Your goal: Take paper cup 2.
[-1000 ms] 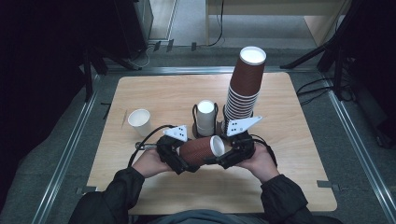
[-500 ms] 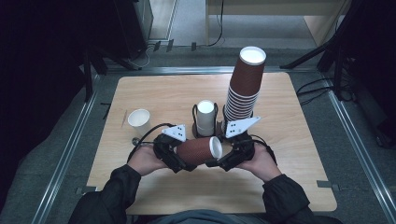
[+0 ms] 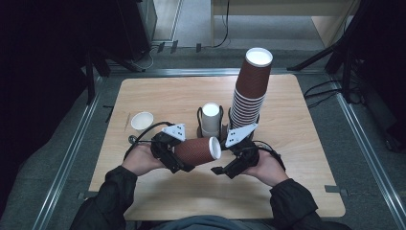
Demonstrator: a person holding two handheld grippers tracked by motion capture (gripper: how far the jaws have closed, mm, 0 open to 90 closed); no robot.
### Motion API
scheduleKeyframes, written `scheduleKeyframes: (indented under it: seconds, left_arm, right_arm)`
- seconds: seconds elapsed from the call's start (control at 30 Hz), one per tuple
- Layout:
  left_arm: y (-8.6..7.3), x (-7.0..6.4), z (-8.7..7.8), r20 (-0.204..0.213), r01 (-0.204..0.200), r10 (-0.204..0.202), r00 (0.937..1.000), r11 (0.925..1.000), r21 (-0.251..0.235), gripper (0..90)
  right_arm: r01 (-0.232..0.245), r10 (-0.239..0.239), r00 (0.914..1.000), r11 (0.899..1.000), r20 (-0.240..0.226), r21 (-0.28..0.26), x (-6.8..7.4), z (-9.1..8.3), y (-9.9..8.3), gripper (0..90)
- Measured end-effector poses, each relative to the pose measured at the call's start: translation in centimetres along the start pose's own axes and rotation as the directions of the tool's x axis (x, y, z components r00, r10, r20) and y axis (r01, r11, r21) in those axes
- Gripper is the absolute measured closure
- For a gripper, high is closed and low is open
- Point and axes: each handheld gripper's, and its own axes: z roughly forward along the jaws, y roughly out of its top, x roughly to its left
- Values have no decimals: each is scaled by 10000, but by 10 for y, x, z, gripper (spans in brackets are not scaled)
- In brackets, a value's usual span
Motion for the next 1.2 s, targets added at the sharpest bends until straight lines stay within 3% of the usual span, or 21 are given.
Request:
scheduleKeyframes:
  seconds: [0.23, 0.53, 0.77, 0.9, 1.03, 1.2]
  left_arm:
    - [4, 1, 5, -355, -134, 162, 9992, 9969, 777, 79]
    - [4, 2, 15, -753, -319, 456, 9961, 9842, 1742, 79]
    - [3, 1, 26, -701, -424, 595, 9958, 9735, 2249, 79]
    - [5, -1, 30, -777, -495, 694, 9946, 9710, 2341, 75]
    - [6, -5, 34, -594, -610, 774, 9952, 9685, 2413, 76]
    - [8, -7, 39, -506, -724, 884, 9948, 9629, 2598, 76]
  right_arm:
    - [78, -83, 9999, 9994, 138, 351, -3, 1, -4, 162]
    - [248, -263, 9993, 9980, 264, 578, -3, 4, -5, 161]
    - [325, -346, 9989, 9973, 301, 658, -2, 8, -2, 158]
    - [455, -472, 9985, 9972, 266, 597, 0, 10, 1, 155]
    - [655, -668, 9976, 9961, 202, 593, 2, 12, 4, 148]
    - [847, -853, 9964, 9925, 33, 881, 5, 20, 9, 144]
